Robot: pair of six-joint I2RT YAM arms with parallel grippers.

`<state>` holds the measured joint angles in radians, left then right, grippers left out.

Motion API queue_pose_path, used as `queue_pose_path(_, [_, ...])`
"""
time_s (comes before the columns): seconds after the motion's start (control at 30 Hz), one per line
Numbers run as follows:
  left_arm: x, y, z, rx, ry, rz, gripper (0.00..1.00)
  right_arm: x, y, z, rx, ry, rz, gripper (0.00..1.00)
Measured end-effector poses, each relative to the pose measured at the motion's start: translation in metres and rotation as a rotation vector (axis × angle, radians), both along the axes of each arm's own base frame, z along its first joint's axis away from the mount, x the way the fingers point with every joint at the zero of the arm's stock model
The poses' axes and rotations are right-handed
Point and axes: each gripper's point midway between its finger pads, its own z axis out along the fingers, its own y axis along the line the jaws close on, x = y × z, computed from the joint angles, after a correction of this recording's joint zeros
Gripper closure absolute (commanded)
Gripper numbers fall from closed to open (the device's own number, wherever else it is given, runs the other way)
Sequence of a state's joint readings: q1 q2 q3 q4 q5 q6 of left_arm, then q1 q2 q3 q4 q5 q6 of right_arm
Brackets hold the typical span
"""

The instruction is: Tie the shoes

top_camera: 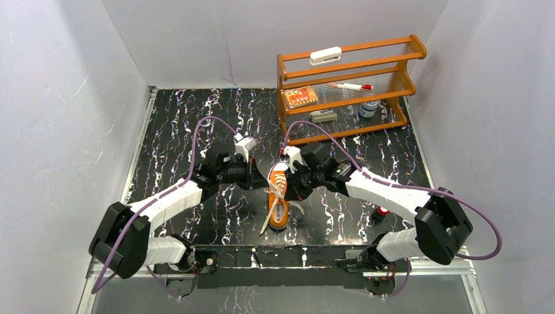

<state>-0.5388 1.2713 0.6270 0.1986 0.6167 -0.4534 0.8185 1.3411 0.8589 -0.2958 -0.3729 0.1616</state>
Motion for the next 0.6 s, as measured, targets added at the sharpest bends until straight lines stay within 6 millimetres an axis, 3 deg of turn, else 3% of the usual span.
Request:
queue_pose_path(0.23, [-0.017, 0.008, -0.005, -0.008, 0.034, 0.000, 1.00, 0.004, 0.002, -0.015, -0.042, 0.076, -0.077, 1.00])
queue_pose_path(0.6, [-0.037, 0.024, -0.036, 0.076, 0.141, 0.027, 1.00, 0.011, -0.001, -0.020, -0.086, 0.088, -0.137, 1.00])
